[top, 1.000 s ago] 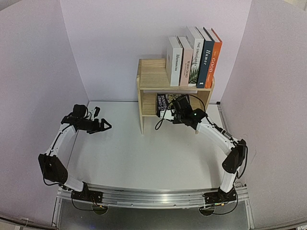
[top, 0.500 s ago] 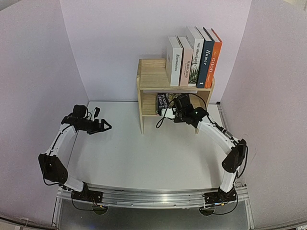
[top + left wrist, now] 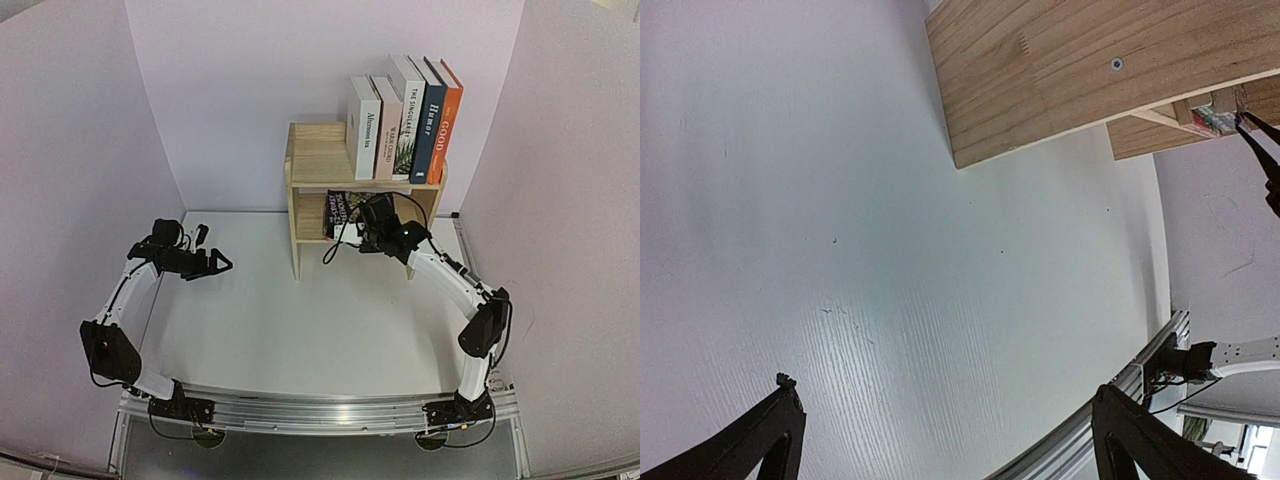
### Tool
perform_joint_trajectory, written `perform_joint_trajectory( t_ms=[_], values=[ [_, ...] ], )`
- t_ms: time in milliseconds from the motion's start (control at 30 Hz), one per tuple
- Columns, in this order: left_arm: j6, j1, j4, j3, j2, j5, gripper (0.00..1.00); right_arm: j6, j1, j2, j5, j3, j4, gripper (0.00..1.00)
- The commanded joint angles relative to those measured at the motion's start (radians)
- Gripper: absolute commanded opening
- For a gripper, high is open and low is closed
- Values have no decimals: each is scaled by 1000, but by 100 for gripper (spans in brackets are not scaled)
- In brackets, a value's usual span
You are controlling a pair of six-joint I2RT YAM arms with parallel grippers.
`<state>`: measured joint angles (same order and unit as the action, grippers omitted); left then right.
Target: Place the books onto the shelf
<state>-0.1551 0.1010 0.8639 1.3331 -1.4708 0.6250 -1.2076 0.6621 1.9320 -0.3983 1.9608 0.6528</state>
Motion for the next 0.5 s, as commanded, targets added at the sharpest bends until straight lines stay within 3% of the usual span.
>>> perform_joint_trajectory(
  t_ms=[0,467],
  values=[
    [12,-7,-19,6,25,-2,100,1,-6,5,13,49,-20,9],
    [14,-10,-16,8,17,-1,100,21,3,38,29,88,-37,2]
  ],
)
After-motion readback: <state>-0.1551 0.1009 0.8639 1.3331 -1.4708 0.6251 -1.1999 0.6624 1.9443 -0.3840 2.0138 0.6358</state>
